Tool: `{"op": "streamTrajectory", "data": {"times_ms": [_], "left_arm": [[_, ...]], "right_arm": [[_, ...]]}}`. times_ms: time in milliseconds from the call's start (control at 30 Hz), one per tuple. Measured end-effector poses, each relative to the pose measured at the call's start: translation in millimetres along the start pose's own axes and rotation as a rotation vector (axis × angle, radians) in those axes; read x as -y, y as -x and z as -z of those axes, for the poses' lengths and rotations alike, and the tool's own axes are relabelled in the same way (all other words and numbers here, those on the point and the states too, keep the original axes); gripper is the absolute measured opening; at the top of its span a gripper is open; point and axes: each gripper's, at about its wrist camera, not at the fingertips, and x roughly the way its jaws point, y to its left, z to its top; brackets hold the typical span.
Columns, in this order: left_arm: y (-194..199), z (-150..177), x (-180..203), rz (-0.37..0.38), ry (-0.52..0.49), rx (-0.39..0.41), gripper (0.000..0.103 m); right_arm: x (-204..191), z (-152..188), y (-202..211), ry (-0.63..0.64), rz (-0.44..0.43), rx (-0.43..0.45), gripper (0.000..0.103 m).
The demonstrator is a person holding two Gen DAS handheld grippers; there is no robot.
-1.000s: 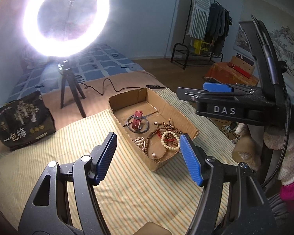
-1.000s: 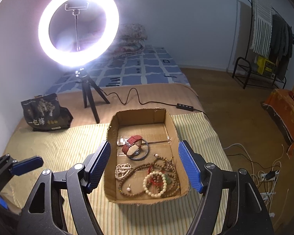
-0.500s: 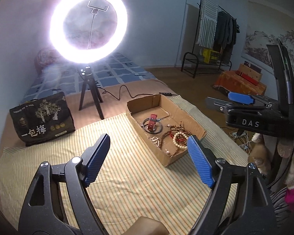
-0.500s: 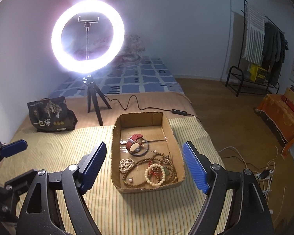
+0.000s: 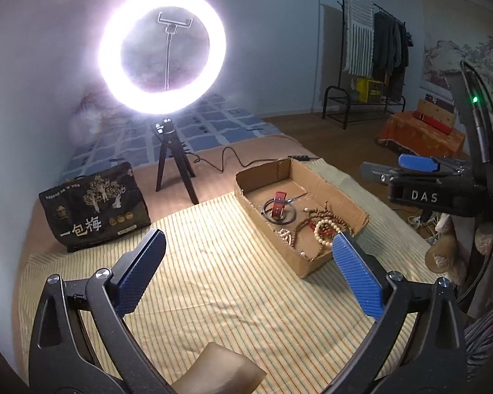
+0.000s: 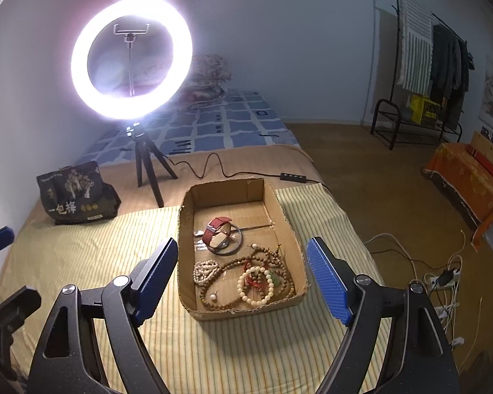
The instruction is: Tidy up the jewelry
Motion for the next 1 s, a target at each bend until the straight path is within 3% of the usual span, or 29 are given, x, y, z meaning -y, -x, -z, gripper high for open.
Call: {"op": "streamTrajectory", "data": {"times_ms": [467,1000], "left_arm": [[-10.5,0.5,-7.3,-0.028,0.039,-0.053,0.103],[-12.2,0.5,-6.6,-0.028,0.037,-0.056,0.103]], "right_arm": [[-8.9,2.4,-6.0,0.038,0.003,-0.014,0.081],[-7.8,3.2,-13.6,0.030,0.006,-0.040,0.081]]}}
